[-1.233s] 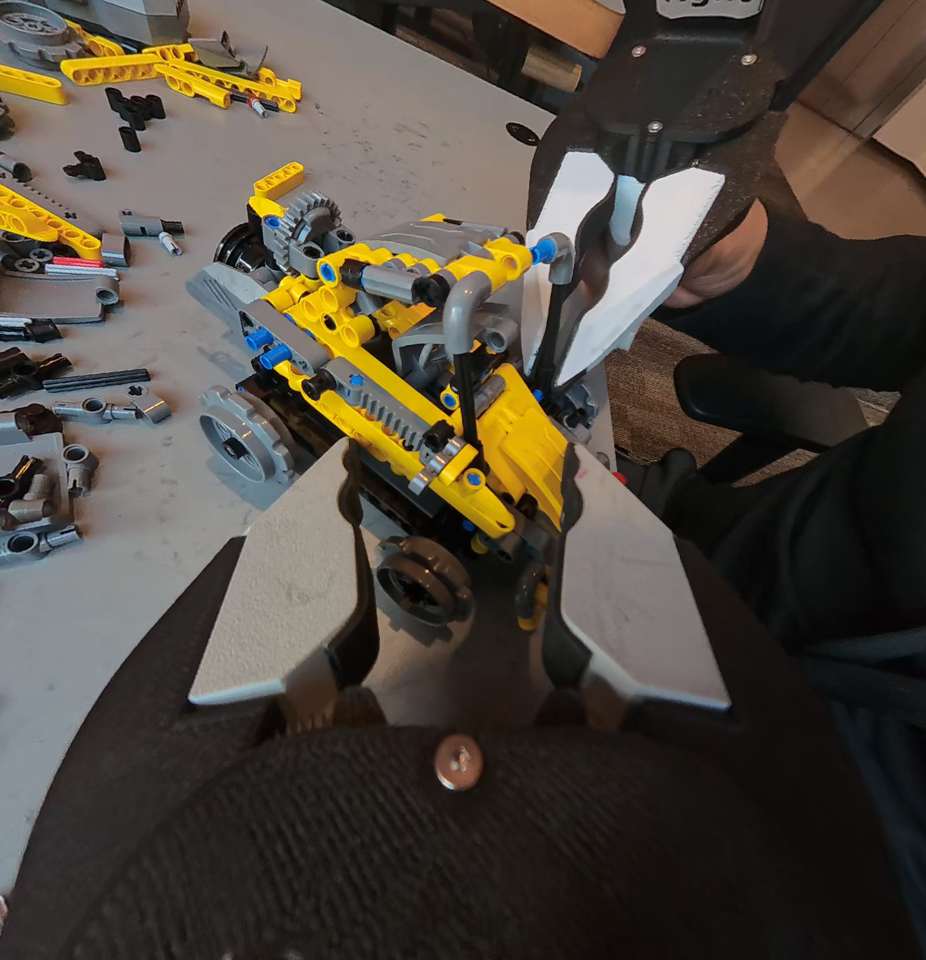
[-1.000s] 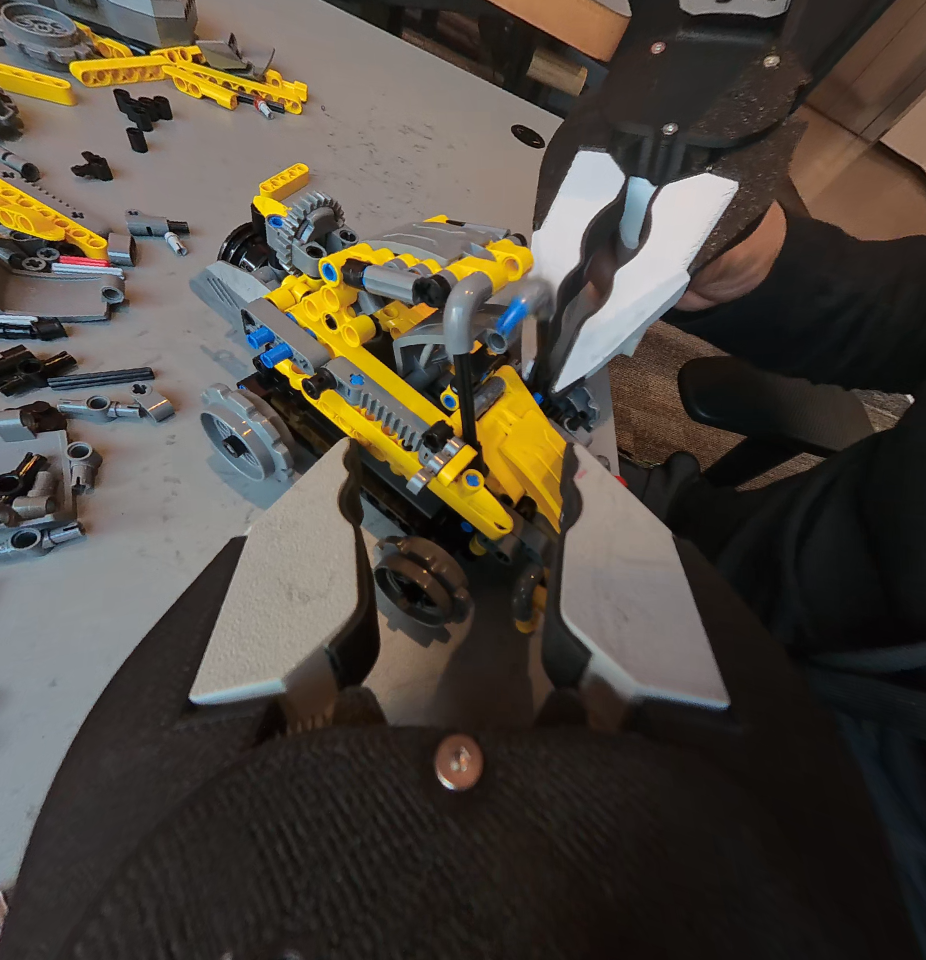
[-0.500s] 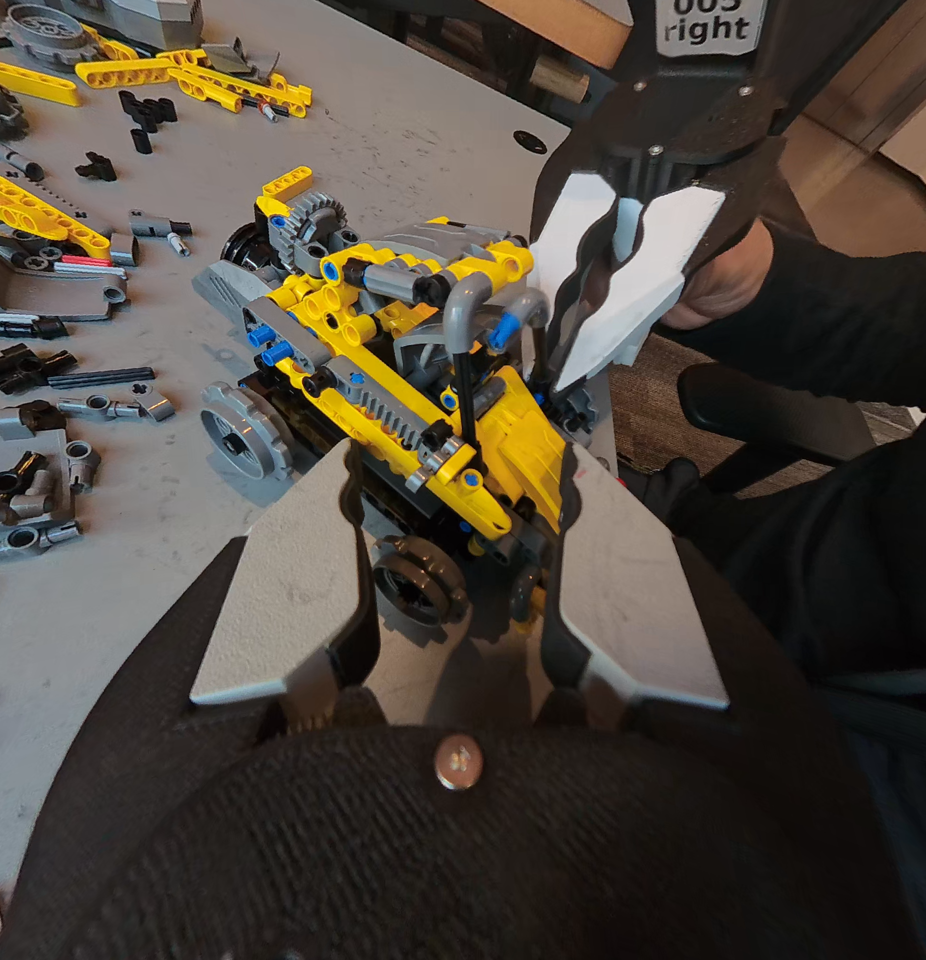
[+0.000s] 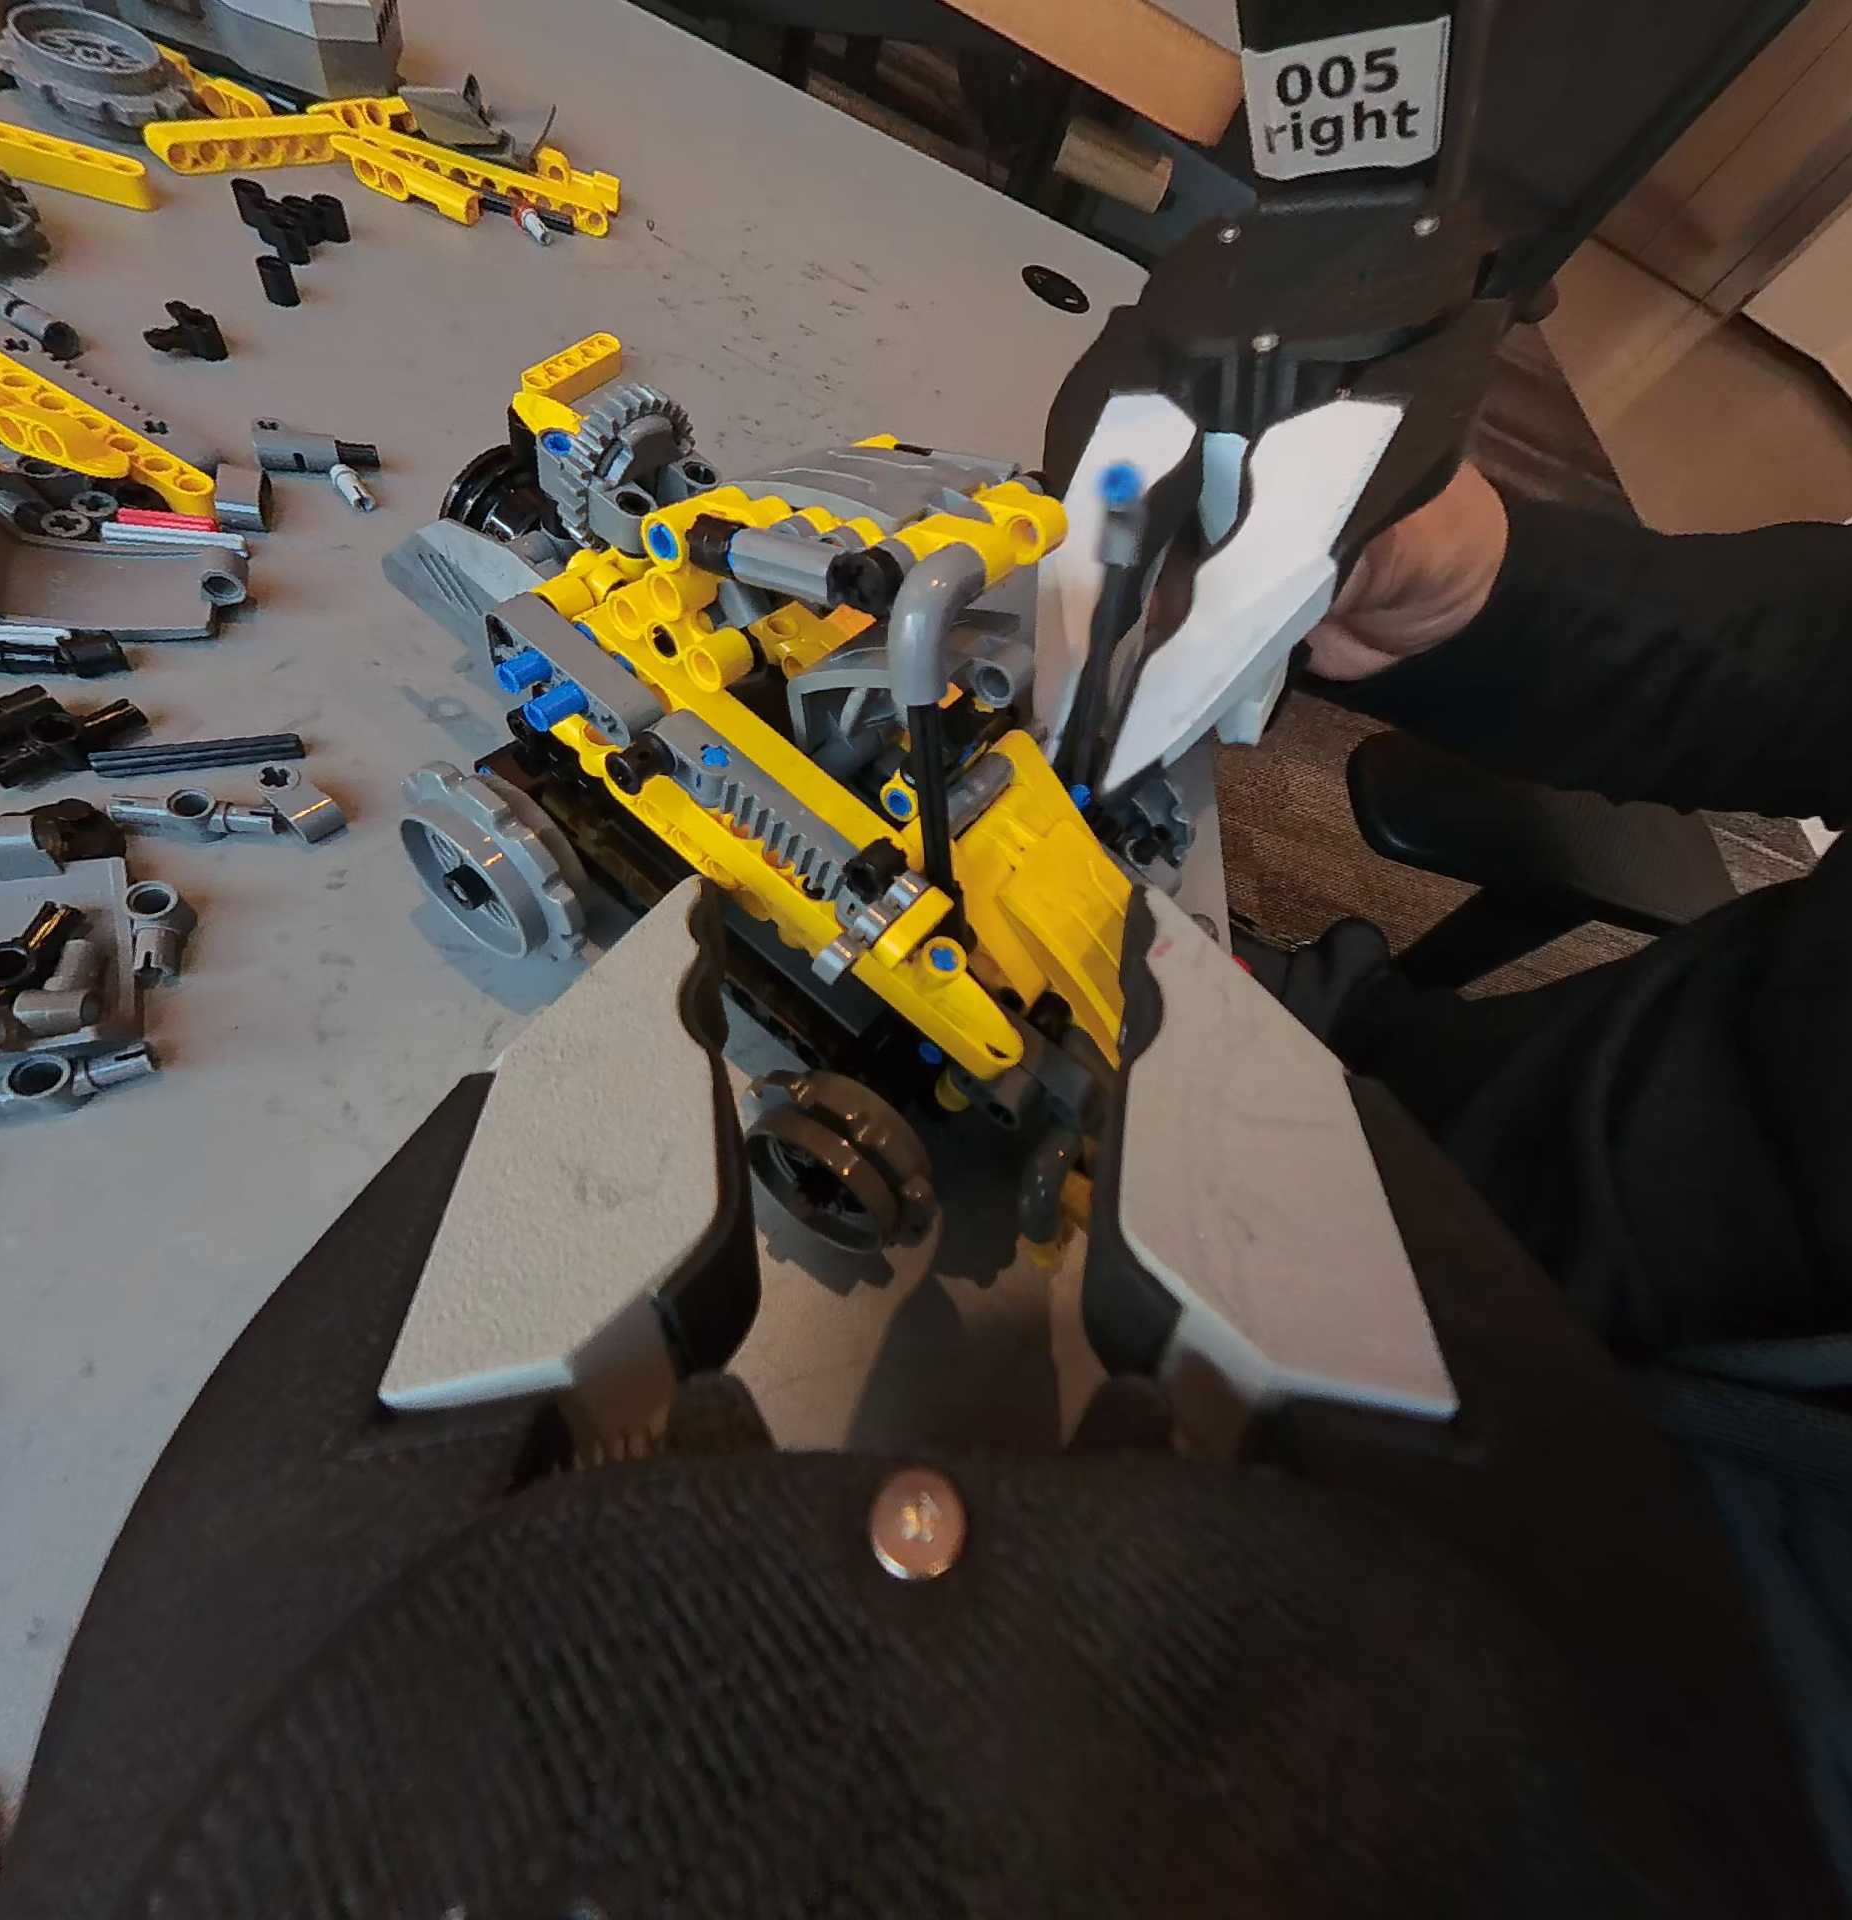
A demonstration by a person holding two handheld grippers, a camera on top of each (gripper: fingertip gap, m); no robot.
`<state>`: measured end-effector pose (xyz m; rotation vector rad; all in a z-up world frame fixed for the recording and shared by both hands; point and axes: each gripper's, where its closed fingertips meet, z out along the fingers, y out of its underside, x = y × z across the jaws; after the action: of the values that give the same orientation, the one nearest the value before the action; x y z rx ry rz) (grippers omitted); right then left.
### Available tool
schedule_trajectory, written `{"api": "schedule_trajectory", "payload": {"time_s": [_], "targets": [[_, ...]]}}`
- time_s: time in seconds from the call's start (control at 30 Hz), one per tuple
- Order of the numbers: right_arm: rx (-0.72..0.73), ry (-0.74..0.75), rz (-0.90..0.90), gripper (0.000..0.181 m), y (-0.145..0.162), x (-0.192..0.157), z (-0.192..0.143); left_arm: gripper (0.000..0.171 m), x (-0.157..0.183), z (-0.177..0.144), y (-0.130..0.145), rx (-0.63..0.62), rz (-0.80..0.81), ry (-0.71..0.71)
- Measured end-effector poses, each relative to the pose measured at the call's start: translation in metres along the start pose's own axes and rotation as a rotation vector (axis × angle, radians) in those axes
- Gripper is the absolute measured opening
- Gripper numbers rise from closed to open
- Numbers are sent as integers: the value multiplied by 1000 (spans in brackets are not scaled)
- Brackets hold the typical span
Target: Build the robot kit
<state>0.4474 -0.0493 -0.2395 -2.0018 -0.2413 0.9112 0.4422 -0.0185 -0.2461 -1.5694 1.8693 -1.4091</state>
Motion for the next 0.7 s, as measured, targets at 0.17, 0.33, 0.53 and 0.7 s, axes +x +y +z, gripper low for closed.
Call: {"api": "schedule_trajectory", "payload": {"time_s": [0.17, 0.33, 0.53, 0.7], "targets": [[-40, 53, -67, 7, 5, 0, 3, 74, 0, 0, 0, 1, -3, 3], [-37, 27, -55, 7, 5, -1, 1, 74, 0, 0, 0, 1, -2, 5], [-2, 2, -43, 7, 0, -2, -4, 74, 0, 0, 0, 1, -3, 5], [4, 2, -29, 7, -1, -1, -3, 74, 0, 0, 0, 1, -3, 5]]}}
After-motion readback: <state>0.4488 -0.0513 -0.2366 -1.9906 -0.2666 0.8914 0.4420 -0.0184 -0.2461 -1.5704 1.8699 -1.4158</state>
